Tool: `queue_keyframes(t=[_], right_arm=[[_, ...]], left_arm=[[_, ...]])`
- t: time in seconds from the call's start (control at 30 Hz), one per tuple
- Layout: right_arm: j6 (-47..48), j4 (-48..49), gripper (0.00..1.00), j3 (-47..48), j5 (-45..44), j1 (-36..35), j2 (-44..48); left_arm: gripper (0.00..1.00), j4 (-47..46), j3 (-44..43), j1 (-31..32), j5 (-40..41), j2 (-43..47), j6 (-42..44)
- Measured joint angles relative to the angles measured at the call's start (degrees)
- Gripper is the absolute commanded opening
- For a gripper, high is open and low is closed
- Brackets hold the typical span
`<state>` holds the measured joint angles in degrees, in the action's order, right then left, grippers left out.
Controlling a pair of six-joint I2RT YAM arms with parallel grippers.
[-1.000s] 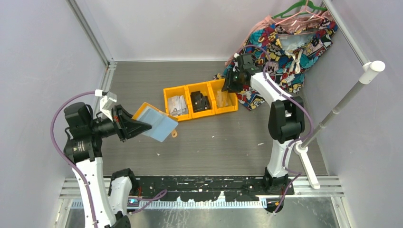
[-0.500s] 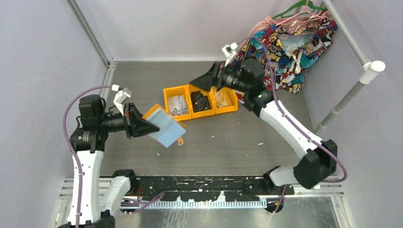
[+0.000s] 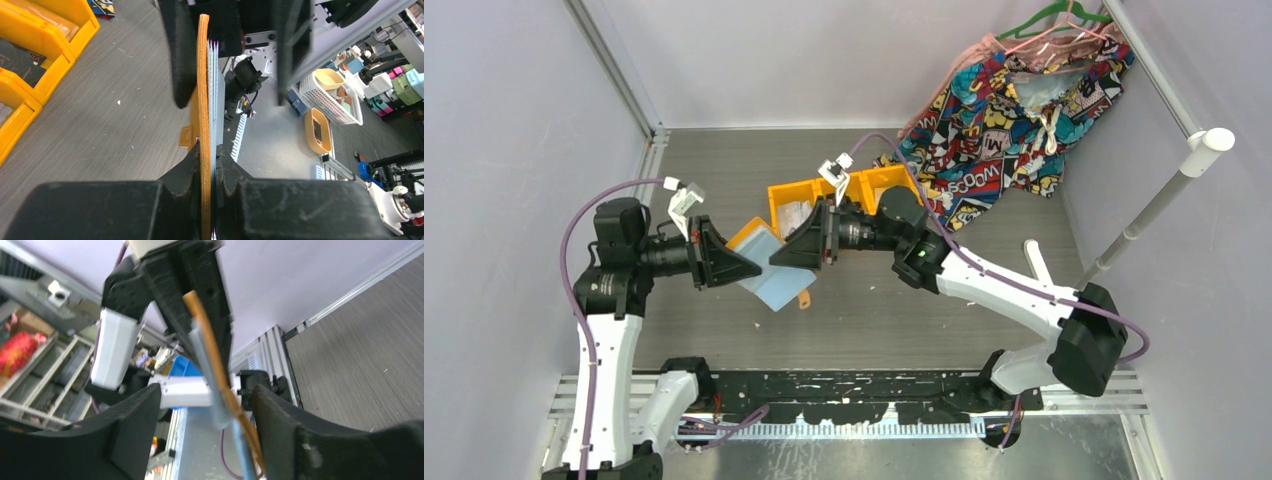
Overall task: Take the credit cards out of the card holder
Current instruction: Remove the credit card from the card holder.
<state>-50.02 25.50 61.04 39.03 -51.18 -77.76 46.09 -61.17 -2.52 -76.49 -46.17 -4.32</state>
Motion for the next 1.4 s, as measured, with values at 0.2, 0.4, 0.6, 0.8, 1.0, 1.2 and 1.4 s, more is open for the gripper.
queue_keyframes(t=[0.2, 0.4, 0.6, 0.8, 1.0, 1.2, 1.4], right_arm=[[-5.8, 3.6, 0.14, 0.7, -6.8, -0.7, -5.5], [-6.1, 3.6, 0.08, 0.8, -7.8, -0.9, -5.5], [-2.9, 4.0, 0.08, -3.0, -7.8, -0.8, -2.1], [0.0, 4.5, 0.09, -3.5, -6.4, -0.7, 1.2], [3.1, 1.8, 0.09, -3.7, -4.6, -0.6, 3.1], [4.7, -2.0, 0.1, -3.8, -3.8, -0.6, 3.1], [5.0, -4.0, 0.1, -3.4, -3.1, -0.5, 2.8]], left_arm=[[0.2, 0.4, 0.4, -0.3, 2.6, 2.3, 0.0], [0.6, 1.5, 0.1, -0.5, 4.0, 2.1, -0.6], [0.55, -2.0, -2.0, -0.1, 3.1, 1.2, -11.6], [0.25, -8.5, -2.8, -0.8, 0.3, -0.7, -23.9], [0.21, -11.3, -4.1, -5.2, -3.7, -2.9, -30.1], [0.22, -13.3, -4.5, -6.6, -5.8, -2.7, -32.9], [0.6, -13.7, -1.4, -6.6, -7.4, 4.0, -29.0]])
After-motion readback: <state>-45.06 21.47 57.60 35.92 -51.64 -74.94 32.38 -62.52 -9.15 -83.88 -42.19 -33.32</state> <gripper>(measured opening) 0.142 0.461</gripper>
